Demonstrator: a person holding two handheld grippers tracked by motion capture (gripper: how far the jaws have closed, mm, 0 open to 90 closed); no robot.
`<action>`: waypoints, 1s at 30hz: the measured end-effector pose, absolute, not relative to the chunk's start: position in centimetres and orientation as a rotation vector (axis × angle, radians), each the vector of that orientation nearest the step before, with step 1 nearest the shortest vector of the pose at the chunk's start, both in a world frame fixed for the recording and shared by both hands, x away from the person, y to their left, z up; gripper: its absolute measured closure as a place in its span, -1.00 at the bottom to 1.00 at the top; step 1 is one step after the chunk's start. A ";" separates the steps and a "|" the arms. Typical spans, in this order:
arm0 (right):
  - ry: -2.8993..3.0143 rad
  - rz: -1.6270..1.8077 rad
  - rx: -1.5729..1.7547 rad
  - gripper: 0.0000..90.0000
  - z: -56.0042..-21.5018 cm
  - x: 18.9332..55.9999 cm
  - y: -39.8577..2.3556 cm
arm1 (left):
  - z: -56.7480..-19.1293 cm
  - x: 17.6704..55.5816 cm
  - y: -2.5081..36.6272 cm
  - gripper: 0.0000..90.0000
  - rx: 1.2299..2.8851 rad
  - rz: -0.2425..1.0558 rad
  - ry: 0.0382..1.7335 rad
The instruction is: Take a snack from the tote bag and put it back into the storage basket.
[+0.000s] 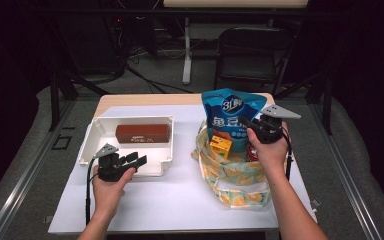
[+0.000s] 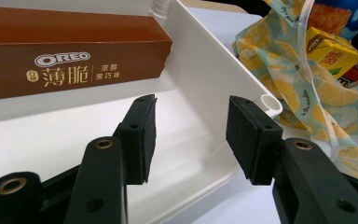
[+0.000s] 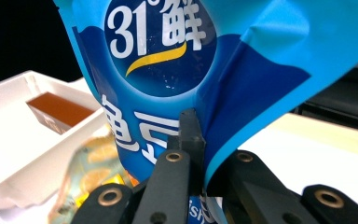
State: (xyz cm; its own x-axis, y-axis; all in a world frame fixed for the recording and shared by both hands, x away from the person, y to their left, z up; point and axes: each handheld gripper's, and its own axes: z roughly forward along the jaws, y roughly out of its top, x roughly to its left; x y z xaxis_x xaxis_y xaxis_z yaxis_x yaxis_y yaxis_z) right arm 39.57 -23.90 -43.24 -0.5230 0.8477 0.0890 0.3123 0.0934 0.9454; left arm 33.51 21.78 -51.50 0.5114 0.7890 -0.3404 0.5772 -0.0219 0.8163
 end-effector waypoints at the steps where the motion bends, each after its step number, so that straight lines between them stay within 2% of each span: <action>1: 1.887 1.441 1.128 1.00 -42.8 39.5 -23.9 | -51.5 33.5 21.8 0.18 1.703 0.254 1.165; 11: 1.846 1.452 1.103 1.00 -39.5 38.6 -24.2 | -50.6 33.5 21.6 0.17 1.686 0.266 1.150; 30: 1.787 1.519 1.061 1.00 -35.5 37.4 -24.0 | -48.5 33.9 21.0 0.17 1.670 0.287 1.101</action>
State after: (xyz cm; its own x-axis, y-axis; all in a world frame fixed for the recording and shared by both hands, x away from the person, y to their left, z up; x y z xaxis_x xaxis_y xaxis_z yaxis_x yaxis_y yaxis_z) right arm 37.40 -24.01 -35.52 -0.5297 0.8448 0.0751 0.2102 0.0450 0.9766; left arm 33.93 20.98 -48.50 0.5453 0.7740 -0.3218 0.5178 -0.0092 0.8555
